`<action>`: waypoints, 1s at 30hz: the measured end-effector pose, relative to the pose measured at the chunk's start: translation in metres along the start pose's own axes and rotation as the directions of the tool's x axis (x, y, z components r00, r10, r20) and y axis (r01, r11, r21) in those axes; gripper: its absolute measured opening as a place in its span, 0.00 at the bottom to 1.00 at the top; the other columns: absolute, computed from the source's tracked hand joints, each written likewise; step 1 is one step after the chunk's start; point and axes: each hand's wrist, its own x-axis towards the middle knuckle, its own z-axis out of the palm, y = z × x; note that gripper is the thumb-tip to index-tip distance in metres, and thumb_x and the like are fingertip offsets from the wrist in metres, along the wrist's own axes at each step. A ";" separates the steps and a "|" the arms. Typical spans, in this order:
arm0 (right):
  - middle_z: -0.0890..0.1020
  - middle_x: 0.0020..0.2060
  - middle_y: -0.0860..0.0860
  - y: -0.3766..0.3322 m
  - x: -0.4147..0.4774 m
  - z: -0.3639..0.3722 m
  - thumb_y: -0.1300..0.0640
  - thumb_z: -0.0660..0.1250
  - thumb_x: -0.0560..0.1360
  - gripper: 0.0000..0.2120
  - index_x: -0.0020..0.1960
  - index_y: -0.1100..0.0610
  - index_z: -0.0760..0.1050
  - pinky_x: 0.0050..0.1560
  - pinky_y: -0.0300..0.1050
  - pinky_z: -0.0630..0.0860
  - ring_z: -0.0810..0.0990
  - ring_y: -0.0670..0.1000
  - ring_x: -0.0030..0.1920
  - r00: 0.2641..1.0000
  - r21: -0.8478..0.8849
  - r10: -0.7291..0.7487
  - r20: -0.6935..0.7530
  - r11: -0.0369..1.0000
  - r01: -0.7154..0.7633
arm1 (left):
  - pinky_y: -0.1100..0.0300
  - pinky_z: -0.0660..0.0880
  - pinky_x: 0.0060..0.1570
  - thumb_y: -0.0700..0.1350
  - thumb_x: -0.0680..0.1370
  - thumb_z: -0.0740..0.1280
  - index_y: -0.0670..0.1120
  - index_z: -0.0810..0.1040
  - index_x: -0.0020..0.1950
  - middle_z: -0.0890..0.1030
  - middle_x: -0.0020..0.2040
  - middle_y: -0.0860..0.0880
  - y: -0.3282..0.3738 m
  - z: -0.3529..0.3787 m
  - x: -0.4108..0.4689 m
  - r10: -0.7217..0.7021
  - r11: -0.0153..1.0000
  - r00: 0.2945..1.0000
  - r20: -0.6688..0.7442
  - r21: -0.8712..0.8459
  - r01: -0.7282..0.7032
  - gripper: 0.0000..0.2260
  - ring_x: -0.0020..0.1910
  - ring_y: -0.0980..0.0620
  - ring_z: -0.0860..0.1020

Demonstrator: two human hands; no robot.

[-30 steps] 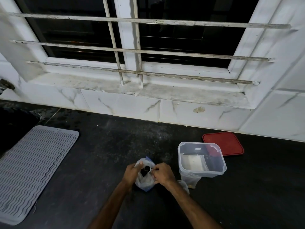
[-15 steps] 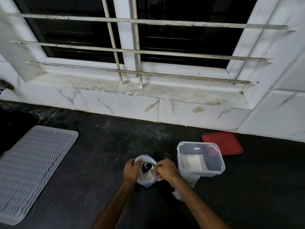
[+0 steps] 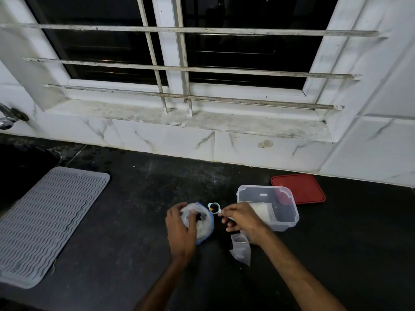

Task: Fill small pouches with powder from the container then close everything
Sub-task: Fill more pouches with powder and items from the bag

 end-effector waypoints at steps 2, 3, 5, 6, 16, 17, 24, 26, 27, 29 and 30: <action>0.81 0.32 0.53 0.002 -0.010 -0.018 0.62 0.66 0.78 0.06 0.46 0.62 0.82 0.34 0.40 0.78 0.75 0.46 0.29 1.000 -0.005 -0.029 -0.004 1.000 0.029 | 0.61 0.73 0.56 0.53 0.77 0.68 0.53 0.72 0.60 0.75 0.58 0.55 0.010 0.009 -0.029 0.023 0.998 0.990 0.137 -0.057 -0.016 0.13 0.57 0.58 0.74; 0.81 0.32 0.54 0.005 -0.015 -0.027 0.62 0.67 0.77 0.06 0.46 0.62 0.82 0.34 0.40 0.78 0.76 0.46 0.29 0.999 -0.013 -0.042 -0.007 0.999 0.042 | 0.61 0.73 0.56 0.57 0.76 0.68 0.53 0.71 0.61 0.74 0.60 0.56 0.013 0.015 -0.045 0.006 0.999 0.970 0.244 -0.034 0.003 0.17 0.58 0.59 0.73; 0.82 0.32 0.55 0.011 -0.023 -0.042 0.63 0.68 0.77 0.06 0.45 0.62 0.83 0.32 0.40 0.76 0.76 0.47 0.29 0.998 -0.032 -0.065 -0.026 0.997 0.064 | 0.63 0.69 0.59 0.64 0.71 0.68 0.54 0.67 0.67 0.69 0.64 0.60 0.008 0.033 -0.071 -0.049 0.997 0.911 0.410 0.079 0.018 0.29 0.62 0.61 0.69; 0.82 0.32 0.55 0.015 -0.027 -0.049 0.63 0.68 0.76 0.05 0.44 0.62 0.83 0.32 0.40 0.76 0.76 0.48 0.29 0.996 -0.052 -0.077 -0.040 0.996 0.075 | 0.65 0.67 0.60 0.66 0.69 0.69 0.54 0.65 0.69 0.67 0.65 0.60 0.004 0.043 -0.082 -0.071 0.992 0.888 0.455 0.128 0.014 0.34 0.64 0.62 0.66; 0.83 0.32 0.51 0.060 -0.047 -0.076 0.59 0.68 0.76 0.06 0.42 0.57 0.82 0.37 0.43 0.81 0.79 0.45 0.29 0.993 -0.348 -0.118 -0.003 0.931 0.109 | 0.62 0.68 0.55 0.53 0.69 0.75 0.51 0.74 0.56 0.73 0.55 0.53 0.007 0.087 -0.112 -0.170 0.982 0.904 0.393 0.145 0.122 0.19 0.57 0.54 0.71; 0.83 0.32 0.51 0.062 -0.048 -0.076 0.59 0.67 0.76 0.07 0.42 0.57 0.82 0.37 0.43 0.81 0.79 0.45 0.29 0.990 -0.384 -0.138 -0.005 0.915 0.125 | 0.60 0.70 0.56 0.52 0.69 0.75 0.52 0.74 0.55 0.73 0.54 0.54 0.008 0.087 -0.115 -0.146 0.986 0.913 0.381 0.126 0.105 0.19 0.56 0.56 0.71; 0.84 0.46 0.48 0.071 -0.062 -0.070 0.55 0.66 0.77 0.07 0.50 0.54 0.82 0.53 0.42 0.79 0.81 0.45 0.47 0.892 -0.769 -0.445 0.083 0.541 0.342 | 0.55 0.74 0.56 0.56 0.67 0.70 0.54 0.73 0.57 0.72 0.55 0.56 0.017 0.096 -0.128 -0.118 0.987 0.941 0.317 0.142 0.075 0.21 0.55 0.56 0.72; 0.81 0.56 0.50 0.073 -0.062 -0.070 0.56 0.63 0.79 0.11 0.59 0.54 0.79 0.59 0.42 0.74 0.76 0.49 0.57 0.861 -0.850 -0.481 0.166 0.373 0.372 | 0.53 0.74 0.55 0.52 0.69 0.72 0.55 0.72 0.56 0.72 0.54 0.57 0.021 0.100 -0.129 -0.118 0.987 0.945 0.303 0.143 0.077 0.18 0.54 0.56 0.72; 0.79 0.60 0.50 0.075 -0.061 -0.070 0.57 0.62 0.80 0.13 0.62 0.54 0.77 0.61 0.42 0.71 0.74 0.50 0.60 0.860 -0.861 -0.475 0.187 0.342 0.377 | 0.53 0.75 0.54 0.52 0.69 0.73 0.55 0.72 0.56 0.71 0.53 0.58 0.022 0.101 -0.129 -0.120 0.987 0.947 0.297 0.139 0.082 0.18 0.54 0.56 0.72; 0.76 0.64 0.50 0.080 -0.060 -0.072 0.55 0.60 0.81 0.15 0.66 0.53 0.74 0.65 0.41 0.68 0.72 0.49 0.64 0.869 -0.862 -0.464 0.173 0.355 0.361 | 0.53 0.75 0.54 0.53 0.69 0.73 0.56 0.72 0.55 0.71 0.53 0.60 0.025 0.103 -0.131 -0.126 0.988 0.952 0.280 0.123 0.094 0.17 0.53 0.58 0.73; 0.76 0.64 0.49 0.083 -0.060 -0.073 0.54 0.60 0.81 0.15 0.66 0.53 0.74 0.66 0.40 0.67 0.72 0.49 0.64 0.868 -0.854 -0.471 0.157 0.377 0.359 | 0.53 0.75 0.54 0.54 0.68 0.73 0.57 0.72 0.55 0.71 0.53 0.60 0.026 0.103 -0.131 -0.128 0.988 0.953 0.274 0.119 0.099 0.17 0.53 0.58 0.73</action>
